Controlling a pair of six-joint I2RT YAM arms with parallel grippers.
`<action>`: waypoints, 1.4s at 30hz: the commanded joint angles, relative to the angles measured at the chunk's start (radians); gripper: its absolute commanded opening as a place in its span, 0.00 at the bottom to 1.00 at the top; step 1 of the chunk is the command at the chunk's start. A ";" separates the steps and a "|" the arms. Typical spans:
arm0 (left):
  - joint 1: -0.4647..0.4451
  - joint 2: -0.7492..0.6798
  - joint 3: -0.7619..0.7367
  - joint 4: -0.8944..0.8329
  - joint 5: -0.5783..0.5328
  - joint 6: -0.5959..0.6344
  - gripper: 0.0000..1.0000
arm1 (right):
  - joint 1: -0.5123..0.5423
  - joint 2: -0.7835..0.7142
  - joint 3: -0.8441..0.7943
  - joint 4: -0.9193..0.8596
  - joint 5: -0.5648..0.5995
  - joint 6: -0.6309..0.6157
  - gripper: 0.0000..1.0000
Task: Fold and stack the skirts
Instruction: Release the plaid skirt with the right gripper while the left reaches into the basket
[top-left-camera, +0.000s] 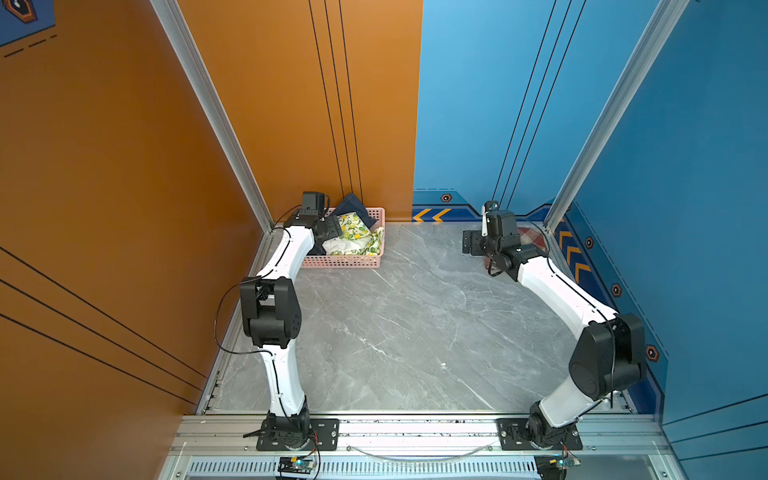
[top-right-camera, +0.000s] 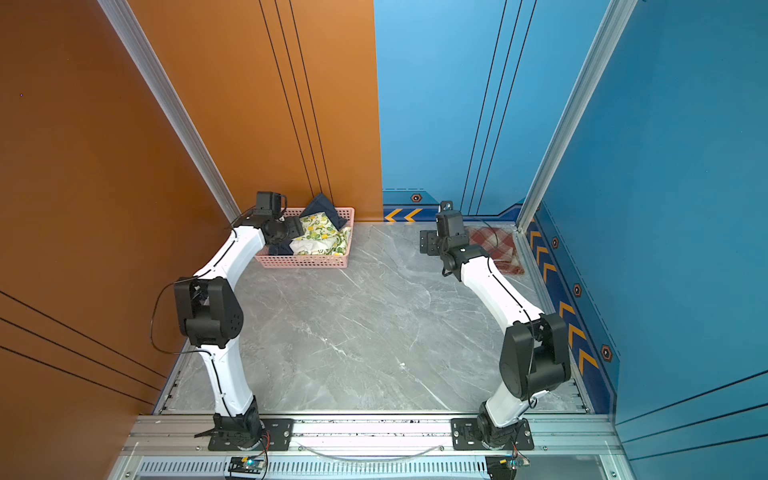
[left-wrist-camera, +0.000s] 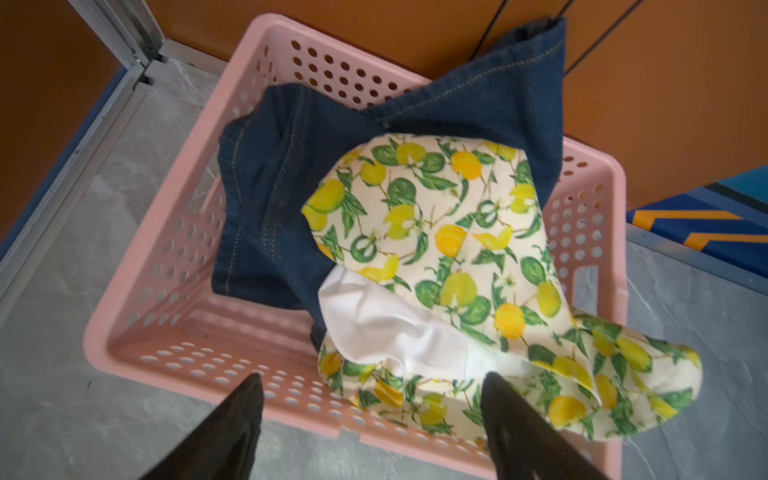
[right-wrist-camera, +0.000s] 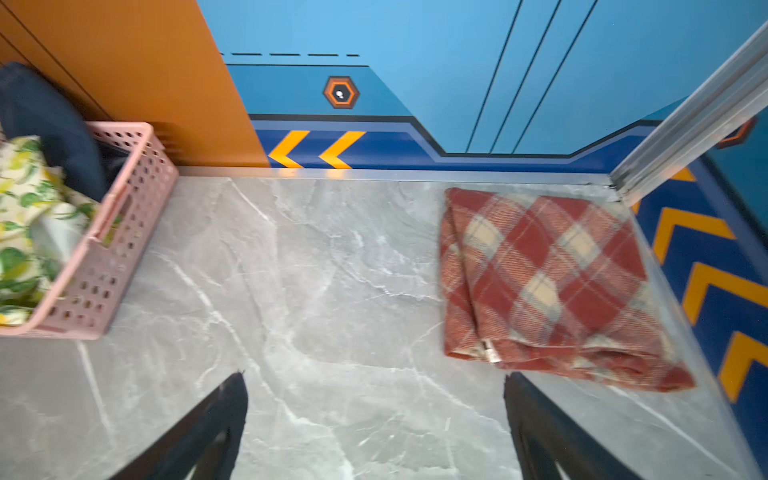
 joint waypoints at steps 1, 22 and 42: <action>0.040 0.059 0.087 -0.019 0.032 -0.029 0.83 | 0.058 0.026 -0.003 0.109 -0.024 0.071 0.96; 0.108 0.295 0.253 0.021 0.120 -0.185 0.83 | 0.214 0.159 0.038 0.332 -0.132 0.002 0.97; 0.098 0.327 0.225 0.104 0.096 -0.222 0.78 | 0.194 0.160 -0.007 0.374 -0.181 0.018 0.97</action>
